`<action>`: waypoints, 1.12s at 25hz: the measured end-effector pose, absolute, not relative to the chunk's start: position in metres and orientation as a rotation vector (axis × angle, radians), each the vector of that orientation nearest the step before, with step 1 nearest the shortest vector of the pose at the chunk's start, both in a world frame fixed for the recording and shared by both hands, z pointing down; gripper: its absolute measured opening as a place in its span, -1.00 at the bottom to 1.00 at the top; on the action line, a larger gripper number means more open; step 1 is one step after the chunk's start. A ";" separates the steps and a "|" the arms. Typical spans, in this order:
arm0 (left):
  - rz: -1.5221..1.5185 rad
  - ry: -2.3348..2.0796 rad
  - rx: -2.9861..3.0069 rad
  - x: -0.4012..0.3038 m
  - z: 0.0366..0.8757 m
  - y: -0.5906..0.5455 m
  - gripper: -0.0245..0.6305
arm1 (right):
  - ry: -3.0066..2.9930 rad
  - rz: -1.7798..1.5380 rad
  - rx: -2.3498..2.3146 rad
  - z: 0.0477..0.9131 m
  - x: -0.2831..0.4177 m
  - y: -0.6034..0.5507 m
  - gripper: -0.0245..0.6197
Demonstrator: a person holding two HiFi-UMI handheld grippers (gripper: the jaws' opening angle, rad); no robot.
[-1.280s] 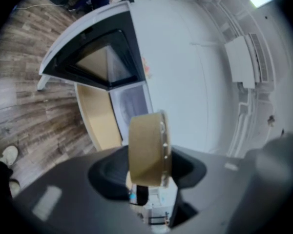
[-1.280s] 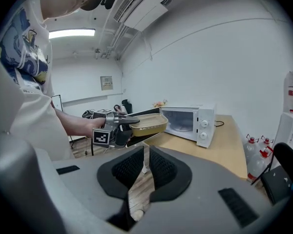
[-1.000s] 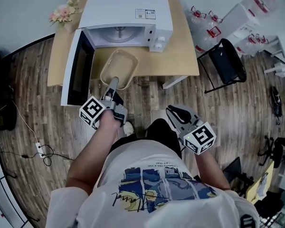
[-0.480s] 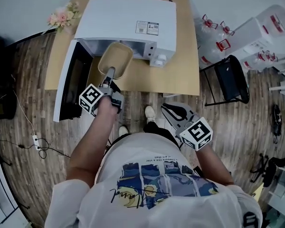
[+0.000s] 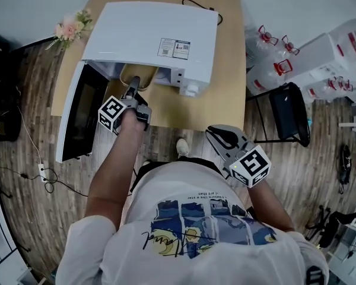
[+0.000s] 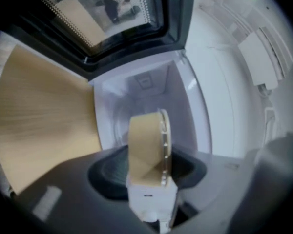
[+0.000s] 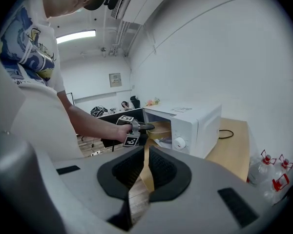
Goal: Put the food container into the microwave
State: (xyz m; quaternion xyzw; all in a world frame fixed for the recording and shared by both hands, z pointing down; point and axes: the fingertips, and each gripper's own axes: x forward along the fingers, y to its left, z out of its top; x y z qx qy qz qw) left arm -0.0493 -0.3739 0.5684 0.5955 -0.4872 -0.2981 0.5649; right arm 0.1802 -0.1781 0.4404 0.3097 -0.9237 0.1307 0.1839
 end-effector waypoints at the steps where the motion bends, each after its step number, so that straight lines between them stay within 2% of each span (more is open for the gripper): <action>1: -0.703 -1.154 1.396 -0.048 0.572 -0.381 -0.27 | -2.602 0.363 0.873 0.440 0.186 -0.183 -0.83; 19: -0.714 -1.237 1.317 -0.032 0.597 -0.450 -0.26 | -2.592 0.342 0.900 0.437 0.241 -0.220 -0.84; 28: -0.511 -1.389 1.367 -0.029 0.599 -0.460 -0.19 | -2.598 0.333 0.890 0.443 0.248 -0.225 -0.84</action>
